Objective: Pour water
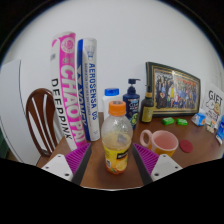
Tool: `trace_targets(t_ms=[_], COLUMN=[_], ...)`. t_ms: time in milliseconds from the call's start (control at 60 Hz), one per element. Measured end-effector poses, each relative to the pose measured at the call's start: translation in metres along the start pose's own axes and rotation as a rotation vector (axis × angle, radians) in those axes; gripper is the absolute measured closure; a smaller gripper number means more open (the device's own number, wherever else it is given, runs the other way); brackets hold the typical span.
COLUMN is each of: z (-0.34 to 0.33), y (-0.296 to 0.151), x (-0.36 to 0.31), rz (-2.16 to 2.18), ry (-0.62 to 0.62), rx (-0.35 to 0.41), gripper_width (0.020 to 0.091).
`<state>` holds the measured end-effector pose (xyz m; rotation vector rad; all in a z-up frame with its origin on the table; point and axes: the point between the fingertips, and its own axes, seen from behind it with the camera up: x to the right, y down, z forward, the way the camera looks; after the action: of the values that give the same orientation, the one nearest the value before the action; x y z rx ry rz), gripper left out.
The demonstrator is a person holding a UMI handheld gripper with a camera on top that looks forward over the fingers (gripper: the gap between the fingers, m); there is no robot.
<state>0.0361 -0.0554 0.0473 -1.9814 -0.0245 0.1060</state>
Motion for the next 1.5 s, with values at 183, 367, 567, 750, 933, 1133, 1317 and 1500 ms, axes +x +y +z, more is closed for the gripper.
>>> trace_targets(t_ms=[183, 367, 567, 750, 933, 1133, 1317, 1500], z=[0.044, 0.048, 0.032, 0.005, -0.010, -0.001, 0.006, 0.011], y=[0.009, 0.006, -0.003, -0.050, -0.094, -0.089, -0.082, -0.075], x=[0.007, 0.008, 0.003, -0.006, 0.003, 0.013, 0.021, 0.019], rz=[0.028, -0.009, 0.001, 0.384, 0.993, 1.440, 1.784, 1.818], ry=[0.049, 0.017, -0.033, -0.197, -0.408, -0.543, -0.629, -0.640], rx=[0.008, 0.035, 0.035, 0.045, 0.029, -0.069, -0.126, -0.155], gripper_width=[0.0466, 0.0772, 0.0846, 0.0849, 0.0849, 0.0849, 0.0850, 0.0849])
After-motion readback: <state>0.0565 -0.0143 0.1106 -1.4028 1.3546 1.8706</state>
